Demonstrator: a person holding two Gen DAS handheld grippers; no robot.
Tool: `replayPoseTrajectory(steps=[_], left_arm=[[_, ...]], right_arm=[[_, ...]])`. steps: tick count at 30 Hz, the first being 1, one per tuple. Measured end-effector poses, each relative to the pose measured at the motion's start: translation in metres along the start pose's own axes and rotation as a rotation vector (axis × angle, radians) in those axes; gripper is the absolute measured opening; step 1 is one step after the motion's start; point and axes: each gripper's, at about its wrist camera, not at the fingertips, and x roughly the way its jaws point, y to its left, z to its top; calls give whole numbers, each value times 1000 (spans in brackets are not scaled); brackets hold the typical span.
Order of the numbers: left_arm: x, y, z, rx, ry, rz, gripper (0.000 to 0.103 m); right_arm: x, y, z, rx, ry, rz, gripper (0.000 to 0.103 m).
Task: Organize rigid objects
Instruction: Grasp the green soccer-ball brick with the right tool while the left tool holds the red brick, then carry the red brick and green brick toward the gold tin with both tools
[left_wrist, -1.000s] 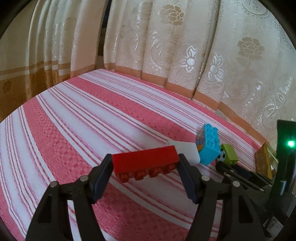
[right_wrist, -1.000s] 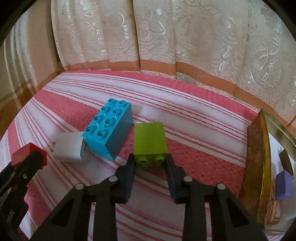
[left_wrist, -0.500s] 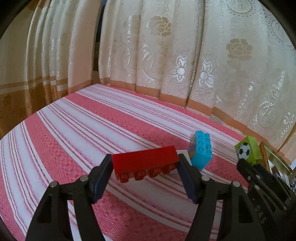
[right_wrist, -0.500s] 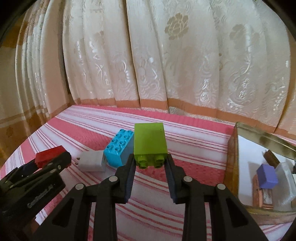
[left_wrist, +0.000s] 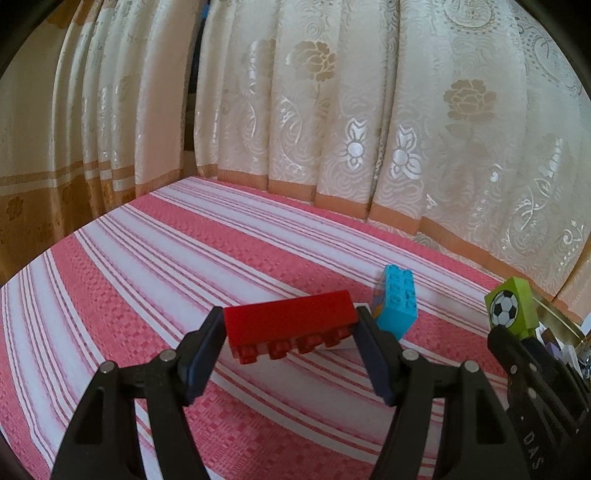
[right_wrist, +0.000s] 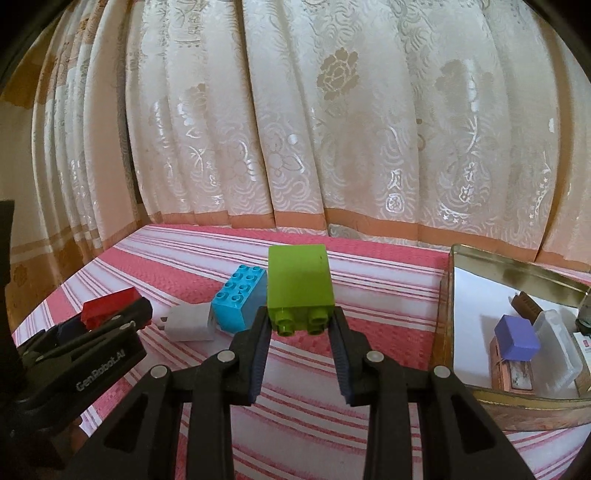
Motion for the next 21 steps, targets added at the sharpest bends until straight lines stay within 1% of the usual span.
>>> replayPoseTrajectory(steps=[7,21], left_arm=[[-2,-3,0,8,-12,5,69],[-10,-8,0,31,-51,17,69]], right_arm=[[-7,9,-1,-39,-21,-2,35],[-13,9,-4,-37,-27,-1,35]])
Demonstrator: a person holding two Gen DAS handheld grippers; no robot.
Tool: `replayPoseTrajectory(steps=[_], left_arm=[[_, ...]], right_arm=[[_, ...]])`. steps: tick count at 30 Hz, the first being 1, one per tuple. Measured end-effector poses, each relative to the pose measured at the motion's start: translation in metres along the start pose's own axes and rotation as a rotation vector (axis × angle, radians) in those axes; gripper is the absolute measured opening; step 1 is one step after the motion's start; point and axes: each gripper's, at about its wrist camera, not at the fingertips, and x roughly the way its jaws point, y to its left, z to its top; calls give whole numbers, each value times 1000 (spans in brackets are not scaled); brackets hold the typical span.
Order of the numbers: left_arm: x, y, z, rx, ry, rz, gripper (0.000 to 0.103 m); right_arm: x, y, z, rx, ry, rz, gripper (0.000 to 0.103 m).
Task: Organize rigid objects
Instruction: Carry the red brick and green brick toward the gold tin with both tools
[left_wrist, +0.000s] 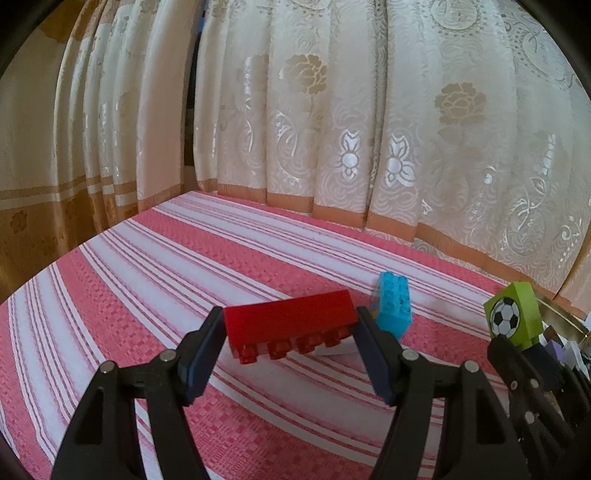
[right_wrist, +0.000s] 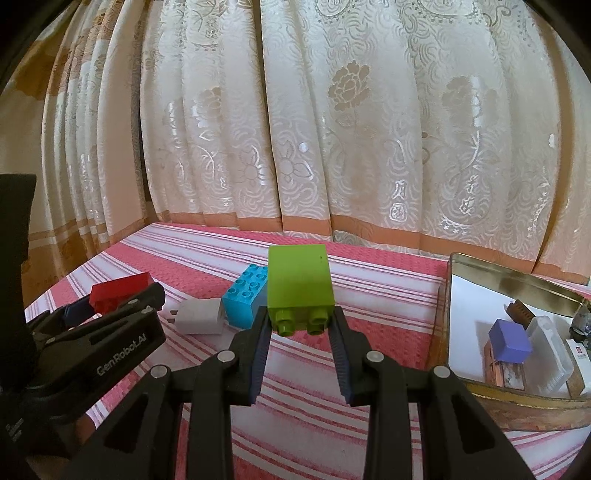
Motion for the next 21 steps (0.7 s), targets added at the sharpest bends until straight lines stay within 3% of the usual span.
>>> replayPoseTrajectory(steps=[13,21], left_arm=[[-10,-12,-2,36,-50,-1,69],[-18,-29,-7,58,-54,-51,70]], right_arm=[[-11,-12,-4,14,-4,-14,35],[-20,-25,-4,30,-6,-27,35]])
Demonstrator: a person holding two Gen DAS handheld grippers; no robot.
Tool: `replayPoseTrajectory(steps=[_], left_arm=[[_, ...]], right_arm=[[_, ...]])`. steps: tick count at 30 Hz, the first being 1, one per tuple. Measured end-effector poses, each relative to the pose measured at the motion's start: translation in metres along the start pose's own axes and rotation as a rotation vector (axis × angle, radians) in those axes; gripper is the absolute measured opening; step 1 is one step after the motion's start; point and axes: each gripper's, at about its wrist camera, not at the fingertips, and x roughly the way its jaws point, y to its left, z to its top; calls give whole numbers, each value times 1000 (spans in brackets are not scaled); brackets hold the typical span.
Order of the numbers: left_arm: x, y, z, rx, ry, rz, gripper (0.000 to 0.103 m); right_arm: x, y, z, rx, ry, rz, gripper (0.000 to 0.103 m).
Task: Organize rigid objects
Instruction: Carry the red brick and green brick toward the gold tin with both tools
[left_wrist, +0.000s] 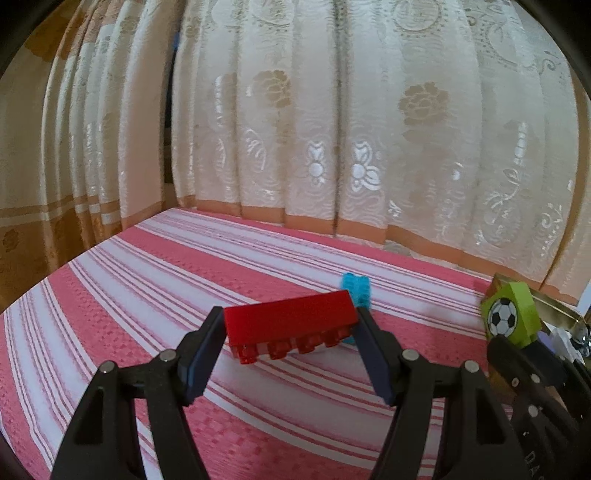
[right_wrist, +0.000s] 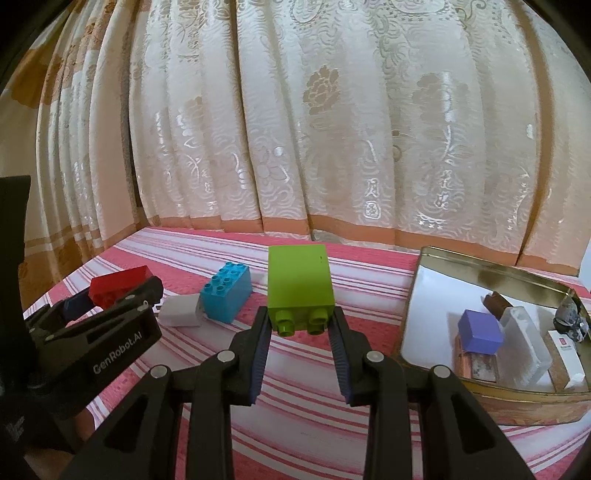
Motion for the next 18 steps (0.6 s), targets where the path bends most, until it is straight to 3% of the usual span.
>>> replayPoseTrajectory(steps=[18], left_arm=[[-13,-36,-7,52,-30,-20,70]], right_arm=[[-17,-32,-1,23,-16,-25,35]])
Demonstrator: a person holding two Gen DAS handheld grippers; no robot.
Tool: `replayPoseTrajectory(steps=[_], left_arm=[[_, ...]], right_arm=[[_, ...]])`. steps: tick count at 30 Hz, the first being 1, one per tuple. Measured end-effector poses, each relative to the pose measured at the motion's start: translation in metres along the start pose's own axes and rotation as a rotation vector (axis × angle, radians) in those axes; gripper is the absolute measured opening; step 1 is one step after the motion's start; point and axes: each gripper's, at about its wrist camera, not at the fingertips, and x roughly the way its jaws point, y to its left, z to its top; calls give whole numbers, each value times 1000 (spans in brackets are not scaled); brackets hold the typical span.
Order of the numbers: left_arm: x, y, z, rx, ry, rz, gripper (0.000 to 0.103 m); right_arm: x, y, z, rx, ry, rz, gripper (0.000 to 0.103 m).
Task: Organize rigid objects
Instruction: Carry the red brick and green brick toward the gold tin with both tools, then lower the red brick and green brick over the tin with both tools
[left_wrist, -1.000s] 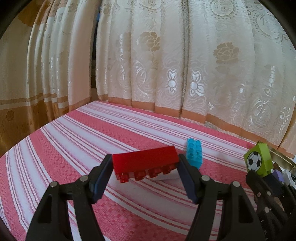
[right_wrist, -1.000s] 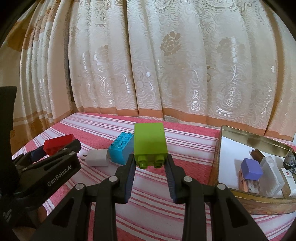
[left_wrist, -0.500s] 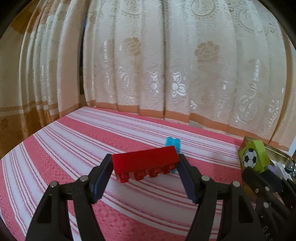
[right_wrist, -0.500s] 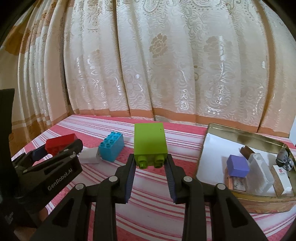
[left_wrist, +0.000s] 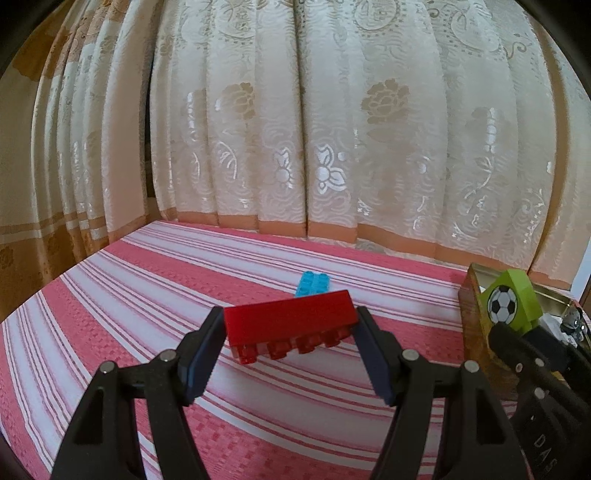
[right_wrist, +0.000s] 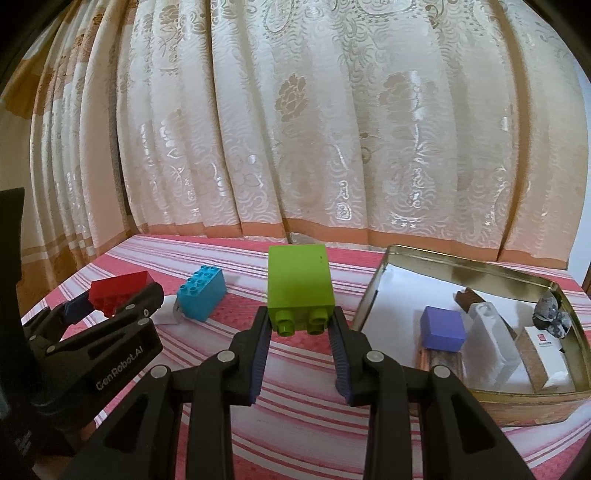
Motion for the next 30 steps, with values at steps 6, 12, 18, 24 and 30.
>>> replayPoseTrajectory(steps=[6,12,18,24,30], left_arm=[[-6,-15,-3,14,-3,-18,70],[-12,-31,-6,24,-6,-47,70],[-16,-48,-7,39,-15,-65,70],[-21,-67,-9,52,-22,-88,70],[-26,-90,-11,77,-36,-118,70]], right_arm=[[-7,-12,-1,2,-8,-17,35],[-13,-30,0,18,-14,-35,35],[-20,-48,1,39,-18,-54,35],[-26,-68,1,61,-21,-74,35],[-34,-91,1,82,-28,-105,35]])
